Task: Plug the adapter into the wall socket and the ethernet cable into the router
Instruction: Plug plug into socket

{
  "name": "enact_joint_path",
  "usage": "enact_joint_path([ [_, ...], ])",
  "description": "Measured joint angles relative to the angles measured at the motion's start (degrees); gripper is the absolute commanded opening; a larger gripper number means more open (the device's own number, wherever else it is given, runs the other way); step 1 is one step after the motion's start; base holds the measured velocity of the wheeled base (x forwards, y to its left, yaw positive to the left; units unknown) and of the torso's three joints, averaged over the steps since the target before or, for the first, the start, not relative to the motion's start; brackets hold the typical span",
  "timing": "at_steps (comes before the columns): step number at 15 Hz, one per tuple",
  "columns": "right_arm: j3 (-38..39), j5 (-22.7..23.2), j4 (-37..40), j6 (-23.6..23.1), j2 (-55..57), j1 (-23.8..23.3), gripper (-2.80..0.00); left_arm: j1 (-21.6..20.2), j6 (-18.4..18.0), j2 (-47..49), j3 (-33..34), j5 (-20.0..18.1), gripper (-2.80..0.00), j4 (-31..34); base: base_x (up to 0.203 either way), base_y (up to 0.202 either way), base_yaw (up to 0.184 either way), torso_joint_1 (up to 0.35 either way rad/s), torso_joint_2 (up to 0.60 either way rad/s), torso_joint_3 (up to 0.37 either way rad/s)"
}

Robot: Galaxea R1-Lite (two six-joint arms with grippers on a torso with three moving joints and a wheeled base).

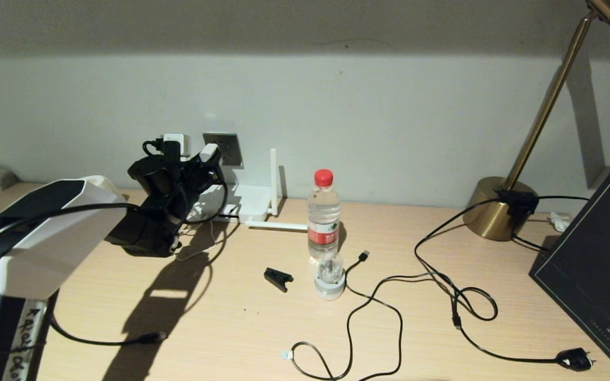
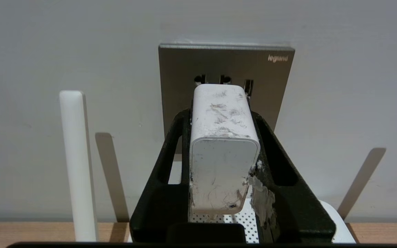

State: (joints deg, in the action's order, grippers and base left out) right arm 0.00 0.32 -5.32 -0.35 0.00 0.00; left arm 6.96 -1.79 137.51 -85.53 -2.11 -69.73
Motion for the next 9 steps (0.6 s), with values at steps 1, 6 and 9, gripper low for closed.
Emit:
enact_joint_path([
  [1,0.0,0.0,0.0,0.0,0.0,0.0,-2.80,0.0,0.3,0.1,0.0,0.0,-2.80,0.1,0.000,0.000,0.000,0.000,0.00,0.000],
  [6,0.0,0.0,0.0,0.0,0.0,0.0,-2.80,0.0,0.6,0.2,0.0,-0.1,-2.80,0.8,0.000,0.000,0.000,0.000,0.00,0.000],
  [9,0.0,0.0,0.0,0.0,0.0,0.0,-2.80,0.0,0.6,0.5,-0.8,0.0,-2.80,0.9,0.000,0.000,0.000,0.000,0.00,0.000],
])
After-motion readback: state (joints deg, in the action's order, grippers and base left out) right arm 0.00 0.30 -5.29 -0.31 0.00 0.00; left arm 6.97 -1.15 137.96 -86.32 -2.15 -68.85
